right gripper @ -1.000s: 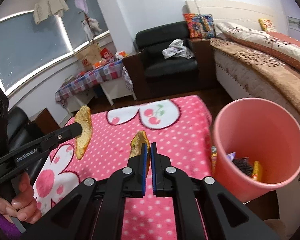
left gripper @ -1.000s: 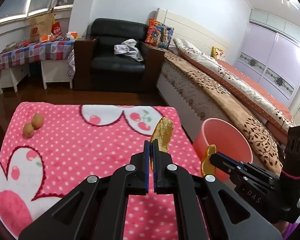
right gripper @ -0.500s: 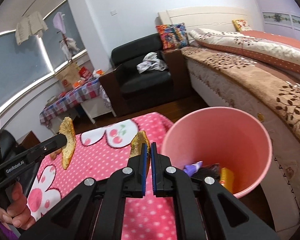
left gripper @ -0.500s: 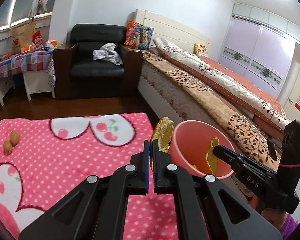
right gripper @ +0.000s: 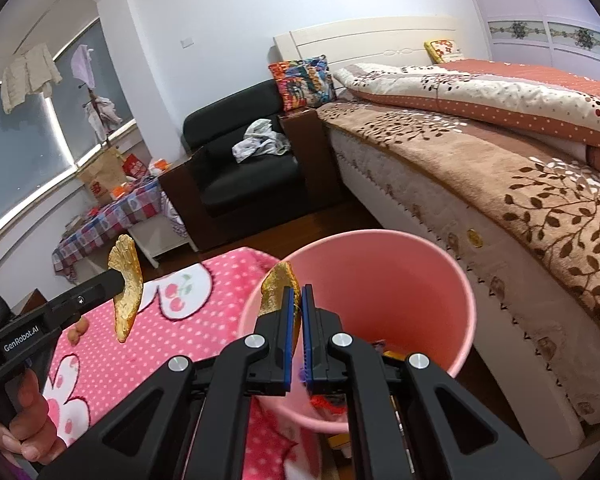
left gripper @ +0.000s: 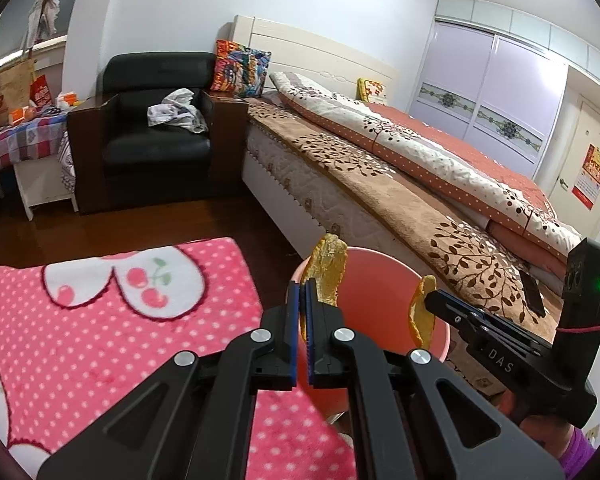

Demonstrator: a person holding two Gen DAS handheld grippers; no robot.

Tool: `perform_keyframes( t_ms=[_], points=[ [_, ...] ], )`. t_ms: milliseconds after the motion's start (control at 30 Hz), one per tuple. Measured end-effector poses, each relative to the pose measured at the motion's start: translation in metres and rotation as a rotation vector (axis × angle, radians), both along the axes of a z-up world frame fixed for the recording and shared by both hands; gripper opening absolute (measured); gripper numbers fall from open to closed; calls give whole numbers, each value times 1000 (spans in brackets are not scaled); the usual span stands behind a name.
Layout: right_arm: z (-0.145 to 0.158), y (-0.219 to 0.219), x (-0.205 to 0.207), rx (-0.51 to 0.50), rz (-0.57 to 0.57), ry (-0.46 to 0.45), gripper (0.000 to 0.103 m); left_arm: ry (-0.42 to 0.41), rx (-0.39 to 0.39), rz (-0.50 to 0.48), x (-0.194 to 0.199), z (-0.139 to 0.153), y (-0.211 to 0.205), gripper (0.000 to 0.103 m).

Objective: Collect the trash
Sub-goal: 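Carry both chips over the pink bucket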

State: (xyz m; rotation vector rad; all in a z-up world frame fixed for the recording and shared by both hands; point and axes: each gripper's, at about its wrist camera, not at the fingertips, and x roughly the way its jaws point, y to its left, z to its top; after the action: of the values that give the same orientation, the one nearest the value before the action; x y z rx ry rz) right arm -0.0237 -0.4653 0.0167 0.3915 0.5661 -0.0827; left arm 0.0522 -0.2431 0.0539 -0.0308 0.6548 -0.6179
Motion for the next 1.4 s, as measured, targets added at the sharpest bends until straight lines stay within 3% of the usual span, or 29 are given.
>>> perform_keyframes(
  t_ms=[600, 1033, 1400],
  points=[
    [-34, -40, 22, -3, -59, 65, 4, 53, 78, -83, 22, -43, -77, 2],
    [-60, -59, 31, 2, -76, 115, 4, 106, 116, -98, 37, -75, -100, 2],
    [-72, -67, 33, 8, -82, 136, 4, 126, 117, -102, 40, -82, -108, 2]
  ],
)
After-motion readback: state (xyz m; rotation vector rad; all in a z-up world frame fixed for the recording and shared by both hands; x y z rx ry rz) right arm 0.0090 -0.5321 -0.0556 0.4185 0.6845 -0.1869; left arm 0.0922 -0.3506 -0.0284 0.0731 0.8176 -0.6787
